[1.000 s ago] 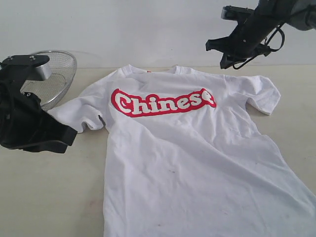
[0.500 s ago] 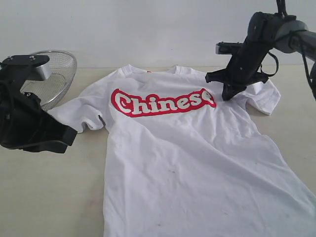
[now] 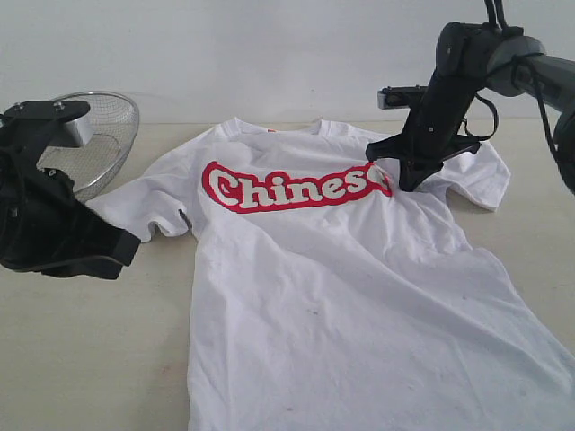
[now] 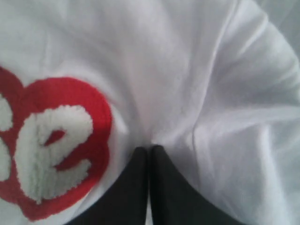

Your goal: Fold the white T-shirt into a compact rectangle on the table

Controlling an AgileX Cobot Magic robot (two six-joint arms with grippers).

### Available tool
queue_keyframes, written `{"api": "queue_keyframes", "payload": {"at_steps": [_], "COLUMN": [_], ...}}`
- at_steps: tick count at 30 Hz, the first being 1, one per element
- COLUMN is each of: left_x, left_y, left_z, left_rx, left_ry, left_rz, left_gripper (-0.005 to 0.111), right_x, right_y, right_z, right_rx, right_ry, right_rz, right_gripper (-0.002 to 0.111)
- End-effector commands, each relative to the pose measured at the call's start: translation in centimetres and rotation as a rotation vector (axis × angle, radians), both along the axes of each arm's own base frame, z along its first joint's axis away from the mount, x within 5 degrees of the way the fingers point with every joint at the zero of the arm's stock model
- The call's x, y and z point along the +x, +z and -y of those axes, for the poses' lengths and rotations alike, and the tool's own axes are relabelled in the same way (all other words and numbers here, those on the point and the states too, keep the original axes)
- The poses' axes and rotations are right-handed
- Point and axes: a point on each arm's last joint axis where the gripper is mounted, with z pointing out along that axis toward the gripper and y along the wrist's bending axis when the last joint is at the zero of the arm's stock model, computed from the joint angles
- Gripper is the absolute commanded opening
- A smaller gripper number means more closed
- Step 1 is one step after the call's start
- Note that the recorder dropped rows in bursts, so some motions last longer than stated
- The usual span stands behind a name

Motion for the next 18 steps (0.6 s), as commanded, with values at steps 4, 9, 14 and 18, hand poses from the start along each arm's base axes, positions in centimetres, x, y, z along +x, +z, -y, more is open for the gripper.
{"api": "queue_keyframes", "payload": {"at_steps": [4,9,14,18], "left_x": [-0.3,-0.3,-0.3,-0.3], "left_y": [0.0,0.0,0.0,0.0], "left_z": [0.0,0.0,0.0,0.0], "left_rx": [0.005,0.005,0.006,0.006], "left_ry": [-0.010,-0.010,-0.011,-0.011], "left_rz": [-0.005,-0.007,-0.009,-0.009], "left_gripper": [0.004,0.004,0.004,0.004], "right_x": [-0.5,-0.6,1.0,2.3], "right_y": [4.2,10.4,10.4,6.7], "right_z": [-0.4,-0.4,1.1,2.5], "right_rx": [0.042,0.059,0.055,0.042], "right_ry": [0.013,-0.006,-0.087,-0.136], "right_rz": [0.060,0.251,0.349,0.330], "right_gripper": [0.000,0.000,0.000,0.000]}}
